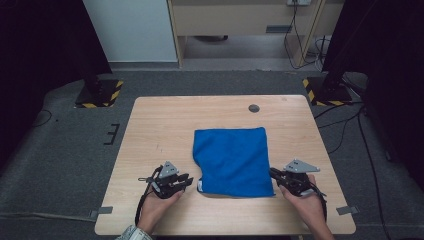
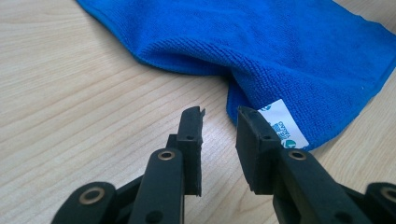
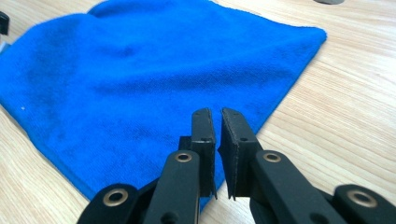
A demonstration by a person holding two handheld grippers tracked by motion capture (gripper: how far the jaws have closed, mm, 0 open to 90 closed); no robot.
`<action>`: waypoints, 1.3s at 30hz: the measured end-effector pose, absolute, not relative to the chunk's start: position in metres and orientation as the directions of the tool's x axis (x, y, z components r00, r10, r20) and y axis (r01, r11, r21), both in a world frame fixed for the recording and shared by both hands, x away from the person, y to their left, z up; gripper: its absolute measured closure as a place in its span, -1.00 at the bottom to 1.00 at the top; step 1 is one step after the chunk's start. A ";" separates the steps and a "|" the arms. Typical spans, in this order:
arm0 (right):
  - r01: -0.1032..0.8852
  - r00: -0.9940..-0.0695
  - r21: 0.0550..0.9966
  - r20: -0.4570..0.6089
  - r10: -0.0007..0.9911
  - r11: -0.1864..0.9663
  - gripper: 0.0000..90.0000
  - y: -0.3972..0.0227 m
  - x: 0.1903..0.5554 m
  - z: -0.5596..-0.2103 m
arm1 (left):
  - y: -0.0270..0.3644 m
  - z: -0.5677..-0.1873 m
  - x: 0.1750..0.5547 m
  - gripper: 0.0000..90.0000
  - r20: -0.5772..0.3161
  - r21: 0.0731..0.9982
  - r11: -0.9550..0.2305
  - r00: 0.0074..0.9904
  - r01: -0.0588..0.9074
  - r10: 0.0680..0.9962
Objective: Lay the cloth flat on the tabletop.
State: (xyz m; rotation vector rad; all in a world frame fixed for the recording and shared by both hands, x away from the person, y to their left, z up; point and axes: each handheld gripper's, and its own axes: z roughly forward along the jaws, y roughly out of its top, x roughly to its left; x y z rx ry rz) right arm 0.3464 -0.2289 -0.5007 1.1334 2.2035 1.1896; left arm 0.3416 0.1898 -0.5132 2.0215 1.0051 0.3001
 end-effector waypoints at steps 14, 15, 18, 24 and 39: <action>0.552 -0.592 0.736 0.015 0.806 0.391 0.41 -0.228 0.325 -0.514 | 0.184 -0.509 0.335 0.35 -0.100 0.791 -0.337 0.652 0.510 0.752; 0.555 -0.593 0.732 0.014 0.805 0.396 0.37 -0.227 0.325 -0.515 | 0.184 -0.509 0.335 0.32 -0.103 0.792 -0.333 0.649 0.512 0.754; 0.566 -0.602 0.713 0.015 0.799 0.413 0.37 -0.225 0.326 -0.519 | 0.184 -0.509 0.335 0.26 -0.107 0.796 -0.328 0.652 0.509 0.751; 0.587 -0.607 0.681 0.012 0.795 0.438 0.41 -0.224 0.328 -0.524 | 0.176 -0.511 0.335 0.17 -0.097 0.792 -0.351 0.671 0.499 0.735; 0.586 -0.636 0.675 0.040 0.771 0.448 0.82 -0.222 0.327 -0.523 | 0.163 -0.516 0.335 0.14 -0.096 0.786 -0.369 0.687 0.496 0.720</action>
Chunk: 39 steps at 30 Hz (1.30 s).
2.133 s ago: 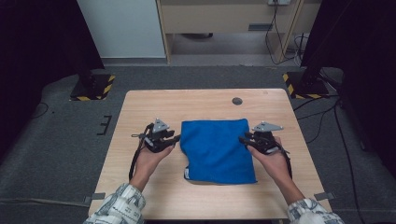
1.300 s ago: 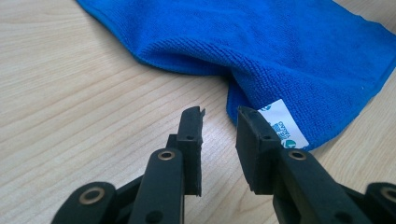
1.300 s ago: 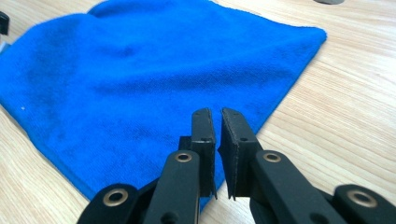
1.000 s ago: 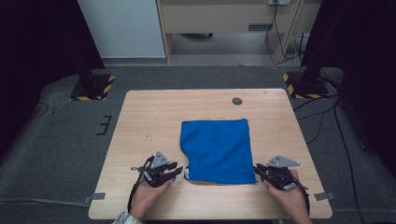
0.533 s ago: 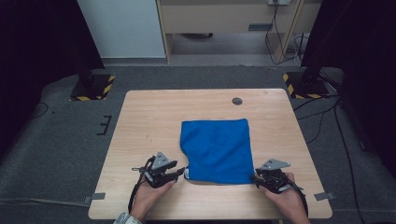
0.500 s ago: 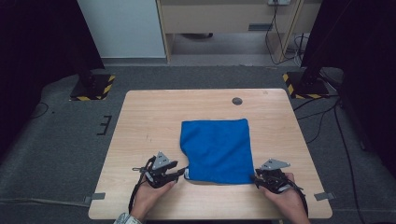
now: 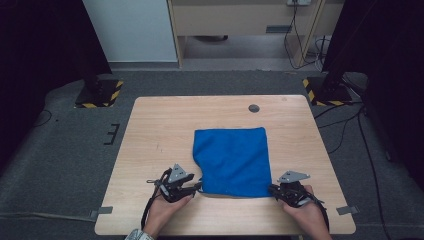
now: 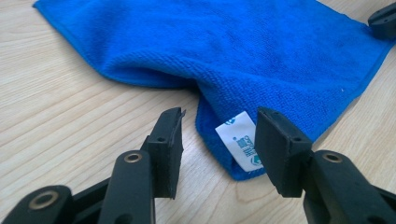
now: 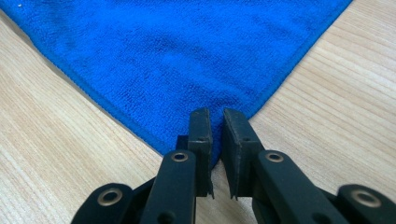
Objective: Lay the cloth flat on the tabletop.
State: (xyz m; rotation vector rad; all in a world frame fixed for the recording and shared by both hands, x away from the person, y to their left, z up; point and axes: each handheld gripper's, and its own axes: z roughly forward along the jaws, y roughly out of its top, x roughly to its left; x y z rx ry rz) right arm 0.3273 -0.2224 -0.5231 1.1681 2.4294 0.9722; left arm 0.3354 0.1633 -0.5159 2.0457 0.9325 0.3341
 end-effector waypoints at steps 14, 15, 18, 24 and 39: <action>0.579 -0.638 0.675 0.027 0.769 0.457 0.80 -0.221 0.327 -0.523 | 0.149 -0.529 0.343 0.20 -0.044 0.738 -0.449 0.700 0.504 0.713; 0.579 -0.639 0.674 0.026 0.769 0.458 0.80 -0.221 0.327 -0.523 | 0.149 -0.529 0.343 0.20 -0.047 0.734 -0.450 0.699 0.509 0.713; 0.579 -0.639 0.674 0.026 0.769 0.459 0.80 -0.221 0.327 -0.523 | 0.151 -0.529 0.342 0.20 -0.057 0.733 -0.440 0.692 0.519 0.720; 0.572 -0.644 0.672 0.012 0.765 0.470 0.80 -0.221 0.326 -0.523 | 0.165 -0.514 0.336 0.28 -0.065 0.768 -0.403 0.687 0.498 0.724; 0.579 -0.638 0.674 0.023 0.769 0.459 0.79 -0.221 0.326 -0.523 | 0.169 -0.519 0.343 0.43 -0.098 0.750 -0.378 0.656 0.542 0.748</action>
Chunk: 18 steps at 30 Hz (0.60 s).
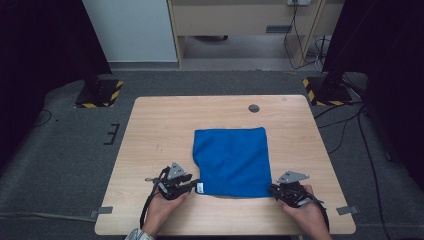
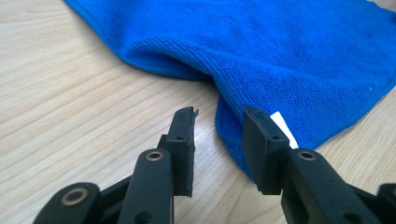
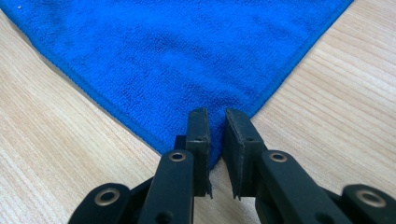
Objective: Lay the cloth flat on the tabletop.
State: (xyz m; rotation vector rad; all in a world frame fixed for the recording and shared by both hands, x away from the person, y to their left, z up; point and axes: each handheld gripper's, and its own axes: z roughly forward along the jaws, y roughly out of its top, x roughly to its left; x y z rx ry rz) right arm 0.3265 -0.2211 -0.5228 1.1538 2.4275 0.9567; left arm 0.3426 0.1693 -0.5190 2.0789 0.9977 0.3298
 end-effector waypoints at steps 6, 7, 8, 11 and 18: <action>0.578 -0.639 0.674 0.022 0.769 0.461 0.77 -0.221 0.327 -0.523 | 0.160 -0.520 0.339 0.37 -0.071 0.751 -0.409 0.679 0.519 0.731; 0.578 -0.639 0.674 0.022 0.769 0.460 0.77 -0.221 0.327 -0.523 | 0.160 -0.521 0.340 0.37 -0.055 0.743 -0.423 0.678 0.518 0.733; 0.578 -0.639 0.674 0.022 0.769 0.460 0.77 -0.221 0.327 -0.523 | 0.159 -0.522 0.340 0.38 -0.048 0.740 -0.427 0.673 0.520 0.738; 0.577 -0.638 0.674 0.020 0.770 0.461 0.77 -0.221 0.326 -0.523 | 0.161 -0.522 0.342 0.44 -0.053 0.734 -0.420 0.662 0.533 0.748; 0.576 -0.639 0.674 0.017 0.769 0.463 0.77 -0.221 0.326 -0.523 | 0.160 -0.526 0.345 0.67 -0.051 0.707 -0.442 0.663 0.552 0.747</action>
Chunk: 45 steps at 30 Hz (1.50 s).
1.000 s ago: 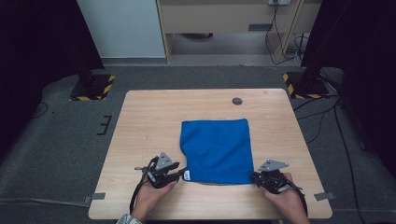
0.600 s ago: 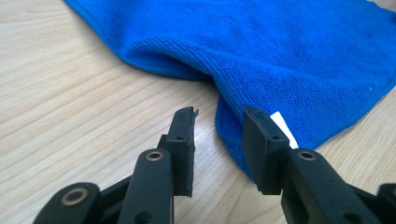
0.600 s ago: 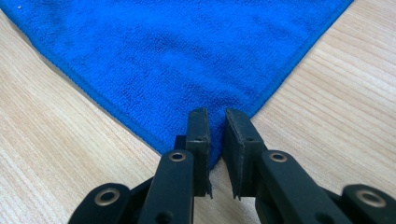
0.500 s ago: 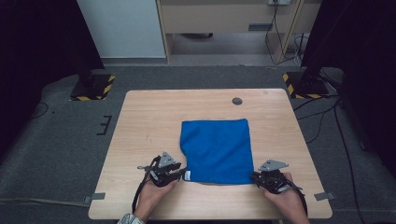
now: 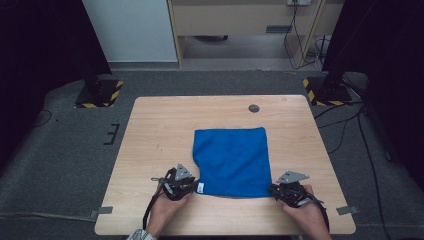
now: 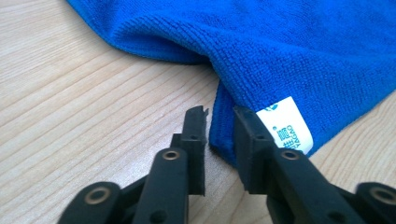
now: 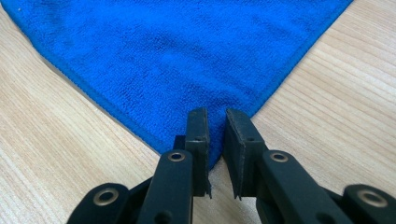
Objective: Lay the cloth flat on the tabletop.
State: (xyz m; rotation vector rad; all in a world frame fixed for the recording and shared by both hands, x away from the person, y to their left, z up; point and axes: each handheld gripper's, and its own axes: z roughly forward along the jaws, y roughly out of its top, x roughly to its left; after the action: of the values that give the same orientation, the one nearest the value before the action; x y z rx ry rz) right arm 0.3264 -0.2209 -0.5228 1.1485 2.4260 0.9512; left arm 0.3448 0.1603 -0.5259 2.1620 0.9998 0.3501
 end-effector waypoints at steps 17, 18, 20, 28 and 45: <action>0.553 -0.666 0.664 -0.011 0.746 0.503 0.93 -0.215 0.325 -0.521 | 0.175 -0.510 0.333 0.98 -0.049 0.703 -0.441 0.656 0.558 0.753; 0.548 -0.667 0.667 -0.015 0.745 0.505 0.93 -0.215 0.325 -0.521 | 0.177 -0.509 0.332 0.98 -0.050 0.703 -0.439 0.654 0.559 0.755; 0.547 -0.672 0.666 -0.013 0.740 0.508 0.93 -0.213 0.325 -0.521 | 0.181 -0.507 0.330 0.98 -0.051 0.700 -0.437 0.649 0.565 0.759; 0.536 -0.688 0.666 -0.011 0.725 0.519 0.94 -0.210 0.324 -0.521 | 0.182 -0.504 0.316 0.98 -0.011 0.682 -0.475 0.657 0.556 0.754; 0.559 -0.649 0.676 -0.003 0.760 0.480 0.96 -0.226 0.321 -0.513 | 0.166 -0.509 0.303 0.97 -0.014 0.645 -0.541 0.716 0.540 0.698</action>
State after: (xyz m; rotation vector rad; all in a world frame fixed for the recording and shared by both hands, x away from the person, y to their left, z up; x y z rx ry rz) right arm 0.3208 -0.2257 -0.5130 1.1179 2.4277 0.9437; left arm 0.3030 0.1658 -0.5086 2.2832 0.9362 0.3244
